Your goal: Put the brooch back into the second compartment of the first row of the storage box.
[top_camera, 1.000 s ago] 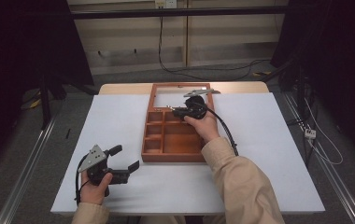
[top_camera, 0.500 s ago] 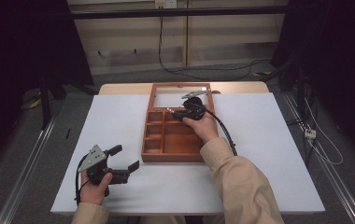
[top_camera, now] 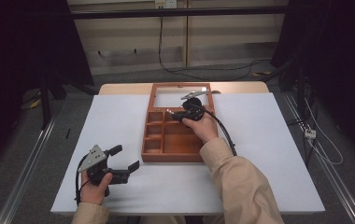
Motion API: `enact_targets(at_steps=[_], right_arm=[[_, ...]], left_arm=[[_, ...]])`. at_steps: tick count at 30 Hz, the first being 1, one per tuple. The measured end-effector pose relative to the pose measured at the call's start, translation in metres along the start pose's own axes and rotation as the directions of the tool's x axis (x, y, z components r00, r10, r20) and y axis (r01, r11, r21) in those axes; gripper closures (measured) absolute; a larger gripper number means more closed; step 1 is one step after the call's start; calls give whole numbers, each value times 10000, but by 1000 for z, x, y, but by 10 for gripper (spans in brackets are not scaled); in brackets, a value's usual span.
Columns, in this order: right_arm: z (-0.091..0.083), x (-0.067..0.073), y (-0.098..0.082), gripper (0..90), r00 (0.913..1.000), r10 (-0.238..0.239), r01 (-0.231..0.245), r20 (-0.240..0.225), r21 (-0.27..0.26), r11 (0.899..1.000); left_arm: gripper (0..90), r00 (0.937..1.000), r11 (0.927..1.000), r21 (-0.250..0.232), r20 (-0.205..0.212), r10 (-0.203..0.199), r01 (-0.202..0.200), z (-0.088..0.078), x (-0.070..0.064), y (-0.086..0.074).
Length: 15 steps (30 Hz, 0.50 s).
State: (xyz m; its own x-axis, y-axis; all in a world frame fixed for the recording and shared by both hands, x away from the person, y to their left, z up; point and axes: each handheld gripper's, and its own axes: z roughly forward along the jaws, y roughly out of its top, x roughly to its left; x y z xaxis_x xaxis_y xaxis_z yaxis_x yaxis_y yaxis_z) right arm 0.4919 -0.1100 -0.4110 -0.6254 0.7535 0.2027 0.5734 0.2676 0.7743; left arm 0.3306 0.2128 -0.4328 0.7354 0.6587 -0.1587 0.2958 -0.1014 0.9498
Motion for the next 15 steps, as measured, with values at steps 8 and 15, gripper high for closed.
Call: enact_targets(at_steps=[8, 15], right_arm=[[1, 0, -1, 803, 10000, 48, -48, -38, 105, 9999], [3, 1, -2, 802, 10000, 40, -39, -56, 231, 9997]], left_arm=[[44, 10000, 10000, -9, 26, 11, -11, 0, 0, 0], [45, 10000, 10000, -5, -6, -1, 1, 0, 0, 0]])
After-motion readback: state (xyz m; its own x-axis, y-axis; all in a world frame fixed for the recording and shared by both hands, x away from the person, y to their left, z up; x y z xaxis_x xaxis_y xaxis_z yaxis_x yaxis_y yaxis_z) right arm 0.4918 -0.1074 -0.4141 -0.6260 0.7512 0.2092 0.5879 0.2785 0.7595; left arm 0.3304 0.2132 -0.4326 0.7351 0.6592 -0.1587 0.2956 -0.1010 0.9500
